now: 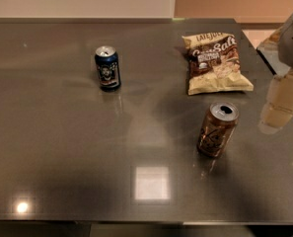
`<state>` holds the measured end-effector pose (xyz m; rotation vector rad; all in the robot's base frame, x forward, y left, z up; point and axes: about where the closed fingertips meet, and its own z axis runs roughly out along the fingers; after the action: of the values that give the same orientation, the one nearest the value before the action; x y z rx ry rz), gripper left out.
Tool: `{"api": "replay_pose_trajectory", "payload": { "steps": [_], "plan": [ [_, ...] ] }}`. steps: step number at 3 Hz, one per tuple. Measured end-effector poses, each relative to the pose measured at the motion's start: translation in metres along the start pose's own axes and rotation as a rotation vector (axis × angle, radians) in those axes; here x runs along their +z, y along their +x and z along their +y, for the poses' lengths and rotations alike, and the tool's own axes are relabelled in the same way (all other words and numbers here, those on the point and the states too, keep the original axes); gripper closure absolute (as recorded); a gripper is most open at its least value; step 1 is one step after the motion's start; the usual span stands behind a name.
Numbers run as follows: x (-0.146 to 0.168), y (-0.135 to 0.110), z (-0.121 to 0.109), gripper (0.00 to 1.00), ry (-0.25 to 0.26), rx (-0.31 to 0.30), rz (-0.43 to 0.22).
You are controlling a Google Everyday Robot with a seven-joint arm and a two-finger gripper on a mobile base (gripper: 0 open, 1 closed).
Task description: Move orange can near pepsi can
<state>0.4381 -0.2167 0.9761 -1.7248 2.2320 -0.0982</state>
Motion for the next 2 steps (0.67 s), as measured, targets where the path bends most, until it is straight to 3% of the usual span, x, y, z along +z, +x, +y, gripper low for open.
{"api": "replay_pose_trajectory", "payload": {
  "steps": [1, 2],
  "plan": [
    [0.0000, 0.0000, 0.0000, 0.00, 0.000, 0.000, 0.000],
    [0.0026, -0.0016, -0.0043, 0.00, -0.031, -0.005, -0.043]
  ]
}}
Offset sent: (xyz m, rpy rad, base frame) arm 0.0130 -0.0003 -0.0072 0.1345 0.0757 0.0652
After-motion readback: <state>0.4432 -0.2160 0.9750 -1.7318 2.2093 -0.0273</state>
